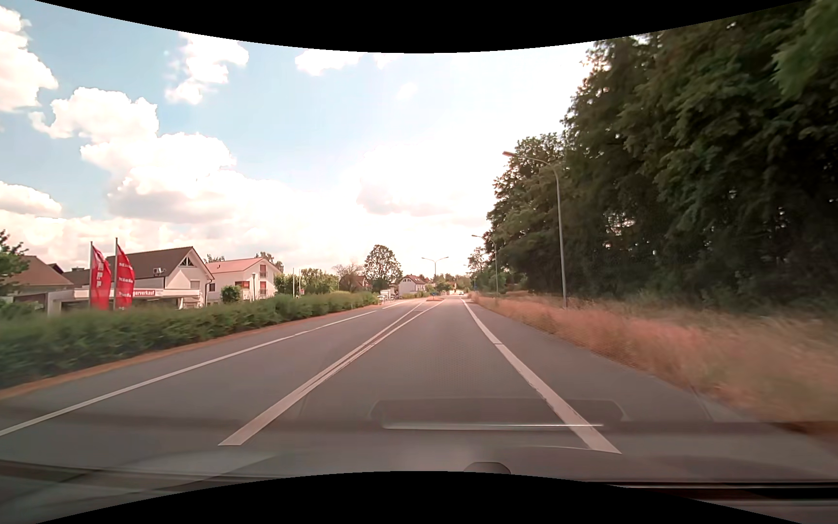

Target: Follow the waypoints while adhering to traffic rules and regulations

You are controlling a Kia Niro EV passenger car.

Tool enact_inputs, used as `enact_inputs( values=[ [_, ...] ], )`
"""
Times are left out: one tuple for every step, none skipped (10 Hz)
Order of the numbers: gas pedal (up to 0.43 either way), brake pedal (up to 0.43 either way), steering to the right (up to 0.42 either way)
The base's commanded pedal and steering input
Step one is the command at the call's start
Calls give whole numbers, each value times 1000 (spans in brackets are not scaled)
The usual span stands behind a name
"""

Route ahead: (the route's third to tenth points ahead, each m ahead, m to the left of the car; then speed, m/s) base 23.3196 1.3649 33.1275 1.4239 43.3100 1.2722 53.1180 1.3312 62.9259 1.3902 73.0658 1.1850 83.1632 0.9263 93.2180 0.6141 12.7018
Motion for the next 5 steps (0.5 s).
enact_inputs(
  values=[
    [59, 0, -3],
    [59, 0, -3],
    [59, 0, -3],
    [59, 0, -3],
    [59, 0, -2]
  ],
)
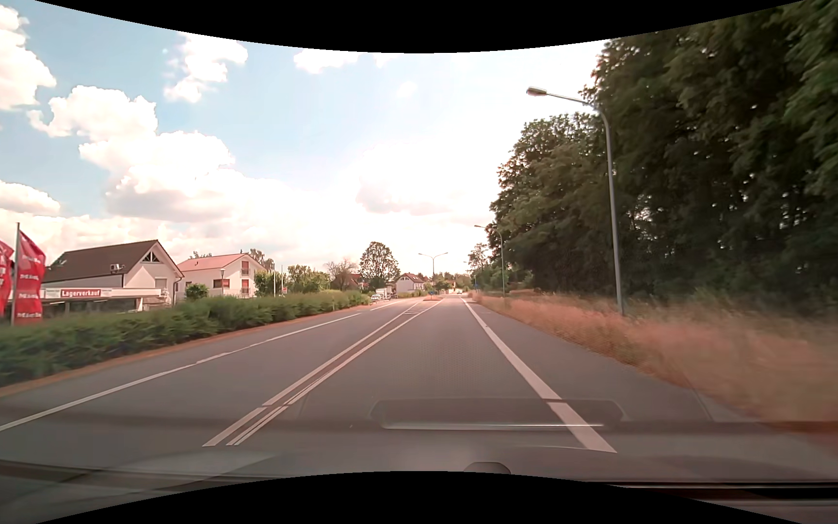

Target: Follow the waypoints while adhering to traffic rules and regulations

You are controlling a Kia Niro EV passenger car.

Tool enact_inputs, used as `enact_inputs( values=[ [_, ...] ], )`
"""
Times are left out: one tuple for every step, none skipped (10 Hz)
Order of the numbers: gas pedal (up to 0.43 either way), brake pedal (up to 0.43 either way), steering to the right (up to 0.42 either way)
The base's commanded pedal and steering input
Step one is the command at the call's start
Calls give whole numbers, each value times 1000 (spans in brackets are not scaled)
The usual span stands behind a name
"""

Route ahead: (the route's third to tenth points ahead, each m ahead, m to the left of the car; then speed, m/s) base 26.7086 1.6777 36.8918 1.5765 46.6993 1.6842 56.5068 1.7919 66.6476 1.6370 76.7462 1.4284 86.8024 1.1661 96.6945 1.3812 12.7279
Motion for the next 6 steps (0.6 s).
enact_inputs(
  values=[
    [59, 0, -2],
    [59, 0, -2],
    [59, 0, -1],
    [59, 0, -1],
    [59, 0, -1],
    [59, 0, -1]
  ],
)
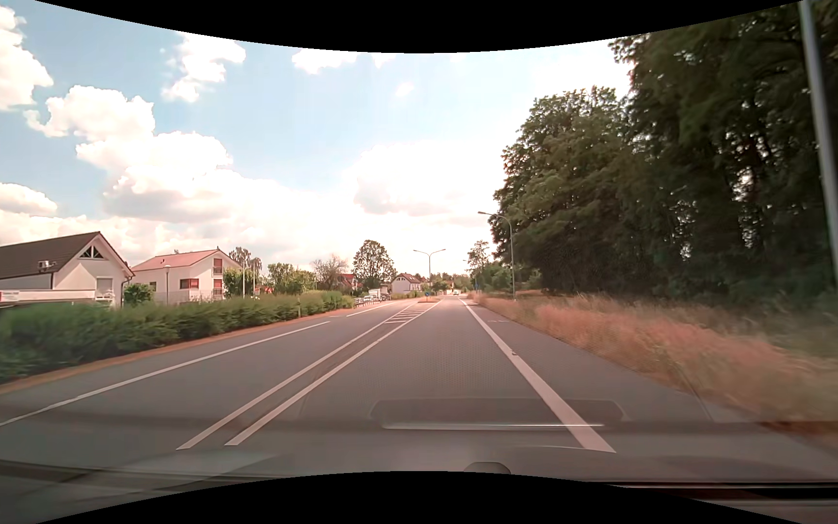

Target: Follow the waypoints while adhering to traffic rules and regulations

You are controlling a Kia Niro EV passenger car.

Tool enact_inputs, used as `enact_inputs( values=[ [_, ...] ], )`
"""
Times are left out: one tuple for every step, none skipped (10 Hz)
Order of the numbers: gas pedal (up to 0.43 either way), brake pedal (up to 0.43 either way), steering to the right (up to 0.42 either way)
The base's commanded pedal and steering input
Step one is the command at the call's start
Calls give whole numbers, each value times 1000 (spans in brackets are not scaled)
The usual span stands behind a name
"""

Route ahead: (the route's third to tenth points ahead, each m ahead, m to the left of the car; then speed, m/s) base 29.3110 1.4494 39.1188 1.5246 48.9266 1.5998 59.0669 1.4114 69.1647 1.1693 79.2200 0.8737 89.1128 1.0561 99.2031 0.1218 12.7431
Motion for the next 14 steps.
enact_inputs(
  values=[
    [59, 0, -2],
    [59, 0, -3],
    [59, 0, -3],
    [59, 0, -3],
    [59, 0, -3],
    [59, 0, -3],
    [59, 0, -3],
    [59, 0, -3],
    [59, 0, -3],
    [59, 0, -3],
    [59, 0, -3],
    [59, 0, -3],
    [59, 0, -3],
    [59, 0, -3]
  ],
)
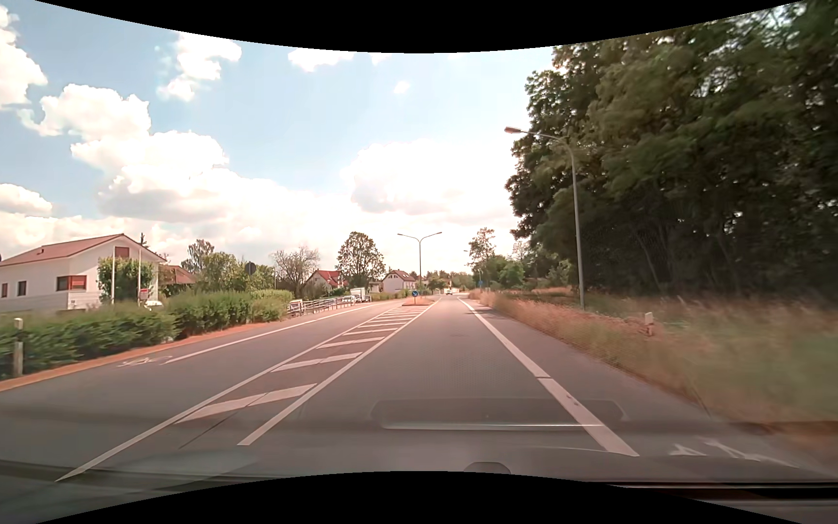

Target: Follow the waypoints while adhering to traffic rules and regulations

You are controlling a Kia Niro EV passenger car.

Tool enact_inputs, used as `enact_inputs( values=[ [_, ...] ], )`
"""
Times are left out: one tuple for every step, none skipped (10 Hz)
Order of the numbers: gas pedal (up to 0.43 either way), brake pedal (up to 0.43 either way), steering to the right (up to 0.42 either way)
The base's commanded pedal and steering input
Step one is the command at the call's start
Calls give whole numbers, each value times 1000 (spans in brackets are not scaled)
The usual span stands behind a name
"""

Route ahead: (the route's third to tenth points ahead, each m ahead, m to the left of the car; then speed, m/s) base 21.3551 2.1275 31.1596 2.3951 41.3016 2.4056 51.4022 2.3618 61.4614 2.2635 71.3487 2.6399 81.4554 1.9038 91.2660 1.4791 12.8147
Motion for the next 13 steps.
enact_inputs(
  values=[
    [59, 0, -3],
    [59, 0, -3],
    [59, 0, -3],
    [59, 0, -3],
    [59, 0, -3],
    [59, 0, -3],
    [59, 0, -3],
    [59, 0, -3],
    [59, 0, -3],
    [59, 0, -3],
    [59, 0, -3],
    [59, 0, -3],
    [59, 0, -3]
  ],
)
